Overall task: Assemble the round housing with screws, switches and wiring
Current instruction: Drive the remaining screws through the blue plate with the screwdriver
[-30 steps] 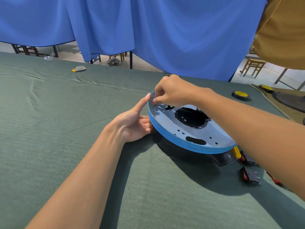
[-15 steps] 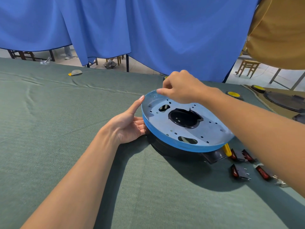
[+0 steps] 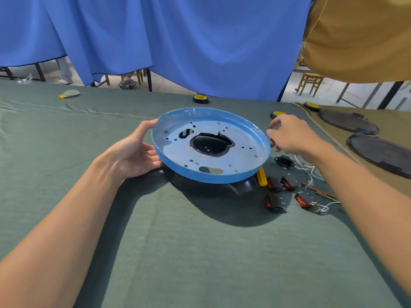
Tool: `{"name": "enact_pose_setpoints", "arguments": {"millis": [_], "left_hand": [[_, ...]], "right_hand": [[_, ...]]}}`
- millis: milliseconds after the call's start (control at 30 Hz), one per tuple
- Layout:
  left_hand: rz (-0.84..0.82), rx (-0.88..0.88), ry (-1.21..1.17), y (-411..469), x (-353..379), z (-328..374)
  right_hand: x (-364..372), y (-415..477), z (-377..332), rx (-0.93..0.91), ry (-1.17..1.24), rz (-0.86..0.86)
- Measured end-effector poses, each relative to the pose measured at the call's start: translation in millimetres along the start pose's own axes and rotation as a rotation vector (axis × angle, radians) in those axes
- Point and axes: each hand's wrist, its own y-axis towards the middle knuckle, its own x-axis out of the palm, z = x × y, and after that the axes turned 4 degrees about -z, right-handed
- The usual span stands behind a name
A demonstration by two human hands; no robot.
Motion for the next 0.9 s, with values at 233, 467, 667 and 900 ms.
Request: {"name": "enact_pose_setpoints", "arguments": {"millis": [233, 467, 667, 900], "left_hand": [[0.116, 0.055, 0.028, -7.4, -4.5, 0.7], [0.145, 0.070, 0.031, -8.7, -6.8, -1.5], [0.098, 0.041, 0.069, -11.1, -9.6, -0.3], [0.142, 0.012, 0.353, -7.4, -11.2, 10.2]], "right_hand": [[15.3, -20.6, 12.2, 0.034, -0.124, -0.195], [22.1, -31.1, 3.4, 0.047, -0.229, -0.269], [9.7, -23.0, 0.0, 0.123, -0.147, 0.005], [-5.1, -9.2, -25.0, -0.121, 0.153, 0.454]]}}
